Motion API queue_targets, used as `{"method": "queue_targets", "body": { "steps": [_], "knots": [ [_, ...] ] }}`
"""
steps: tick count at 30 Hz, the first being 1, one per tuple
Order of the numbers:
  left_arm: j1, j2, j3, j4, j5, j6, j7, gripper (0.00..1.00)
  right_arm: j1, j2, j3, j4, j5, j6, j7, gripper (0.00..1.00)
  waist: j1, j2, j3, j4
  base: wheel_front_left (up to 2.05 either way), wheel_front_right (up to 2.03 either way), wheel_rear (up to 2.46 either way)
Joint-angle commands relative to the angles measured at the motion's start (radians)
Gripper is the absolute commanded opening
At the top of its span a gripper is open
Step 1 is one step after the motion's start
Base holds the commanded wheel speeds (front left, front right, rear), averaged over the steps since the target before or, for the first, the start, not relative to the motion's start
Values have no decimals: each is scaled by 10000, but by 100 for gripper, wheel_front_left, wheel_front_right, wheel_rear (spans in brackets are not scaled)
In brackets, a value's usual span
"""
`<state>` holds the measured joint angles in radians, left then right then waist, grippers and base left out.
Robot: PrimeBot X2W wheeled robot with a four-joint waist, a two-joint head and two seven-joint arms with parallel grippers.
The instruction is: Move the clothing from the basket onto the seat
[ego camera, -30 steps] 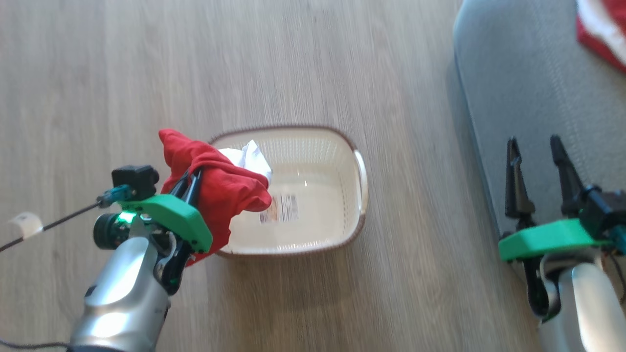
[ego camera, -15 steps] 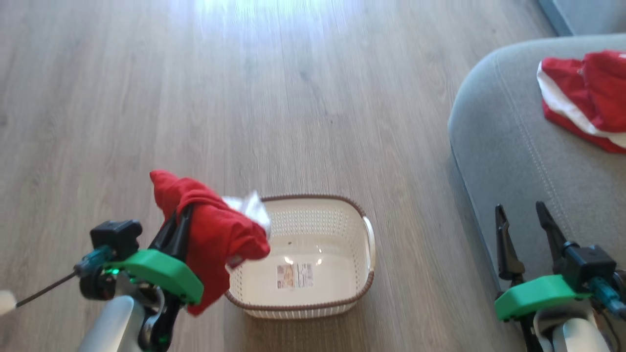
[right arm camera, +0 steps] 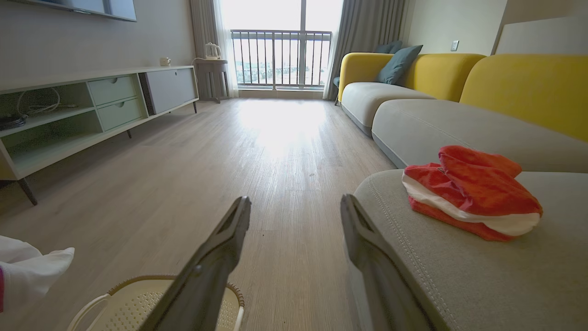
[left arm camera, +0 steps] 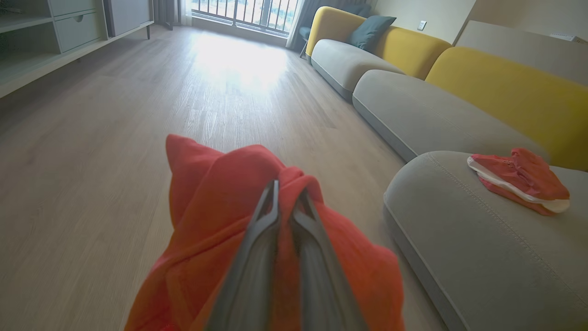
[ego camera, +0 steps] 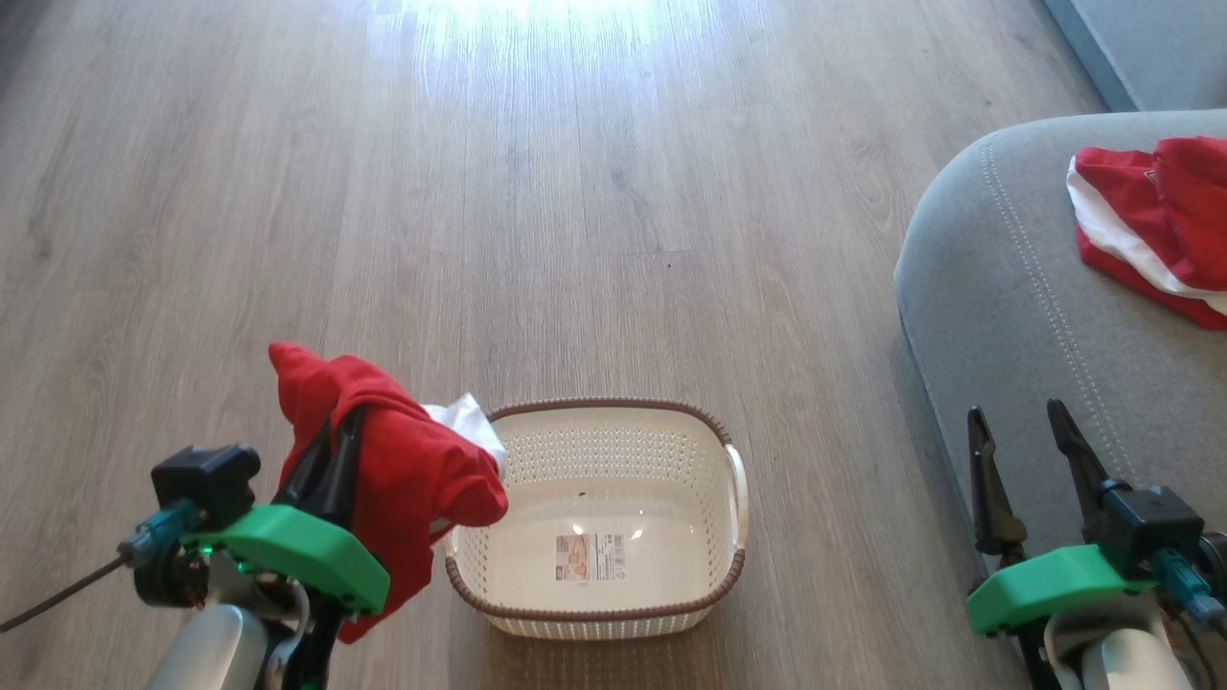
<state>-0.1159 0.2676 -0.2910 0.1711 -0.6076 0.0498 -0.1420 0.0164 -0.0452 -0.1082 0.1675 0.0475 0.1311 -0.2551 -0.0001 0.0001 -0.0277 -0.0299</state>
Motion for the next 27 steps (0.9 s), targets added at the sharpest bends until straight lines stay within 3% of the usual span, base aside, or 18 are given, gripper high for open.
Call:
{"method": "queue_targets", "body": {
  "steps": [1,14,27],
  "knots": [
    [-366,307,438,-436,-47,87,-26,0,-106,-51,269,-332,-66,-4,-67,100,1,-1,-2,-5,0,0,0],
    [-350,372,362,-735,-40,225,62,0,-315,-51,849,-372,-301,-4,-67,100,1,-1,82,-61,0,0,0],
    [-964,-7,-763,-1404,347,-81,493,0,-2354,-730,5329,379,722,-4,-44,100,1,-1,140,226,0,0,0]
  ]
}}
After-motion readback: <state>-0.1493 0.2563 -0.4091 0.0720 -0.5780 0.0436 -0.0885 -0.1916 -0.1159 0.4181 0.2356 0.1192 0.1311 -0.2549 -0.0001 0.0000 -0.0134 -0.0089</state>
